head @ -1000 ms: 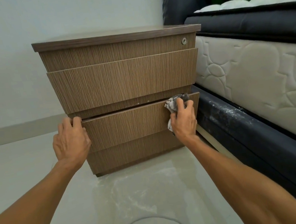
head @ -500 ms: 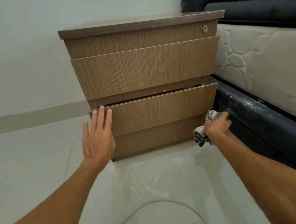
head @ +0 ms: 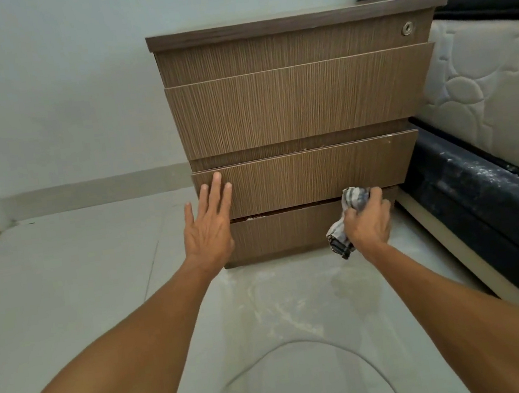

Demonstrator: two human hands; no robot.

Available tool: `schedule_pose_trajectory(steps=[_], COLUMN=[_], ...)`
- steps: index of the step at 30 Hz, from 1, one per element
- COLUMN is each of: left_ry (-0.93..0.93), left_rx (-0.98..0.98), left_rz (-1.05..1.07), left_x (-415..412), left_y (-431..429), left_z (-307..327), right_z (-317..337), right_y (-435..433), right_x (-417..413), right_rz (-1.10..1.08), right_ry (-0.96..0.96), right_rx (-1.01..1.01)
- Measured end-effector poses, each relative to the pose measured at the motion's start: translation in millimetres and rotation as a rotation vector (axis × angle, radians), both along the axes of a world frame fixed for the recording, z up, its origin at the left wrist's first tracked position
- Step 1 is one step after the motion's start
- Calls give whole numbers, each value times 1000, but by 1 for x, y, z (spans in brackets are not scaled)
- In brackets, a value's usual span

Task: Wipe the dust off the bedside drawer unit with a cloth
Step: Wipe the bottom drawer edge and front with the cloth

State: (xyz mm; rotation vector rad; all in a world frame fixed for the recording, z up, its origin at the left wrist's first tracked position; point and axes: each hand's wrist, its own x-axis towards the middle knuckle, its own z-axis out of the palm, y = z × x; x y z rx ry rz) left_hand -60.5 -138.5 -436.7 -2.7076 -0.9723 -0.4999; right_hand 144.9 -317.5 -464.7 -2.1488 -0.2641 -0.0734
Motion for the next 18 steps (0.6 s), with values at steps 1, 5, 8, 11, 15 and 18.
schedule_pose_trajectory(steps=[1, 5, 8, 11, 15, 18], left_ry=[7, 18, 10, -27, -23, 52], left_rx=[-11, -36, -32, -17, -53, -186], left_rz=[6, 15, 3, -14, 9, 58], left_x=[2, 9, 9, 5, -5, -4], left_y=[2, 8, 8, 5, 7, 14], left_z=[1, 2, 2, -3, -26, -33], right_z=[0, 1, 1, 1, 0, 1], right_y=[1, 4, 5, 6, 11, 18], right_x=[-2, -8, -11, -15, -20, -24], right_rz=[17, 68, 94, 121, 162, 203], right_ry=[-9, -49, -68, -83, -117, -160], right_rx=[2, -26, -44, -55, -79, -102])
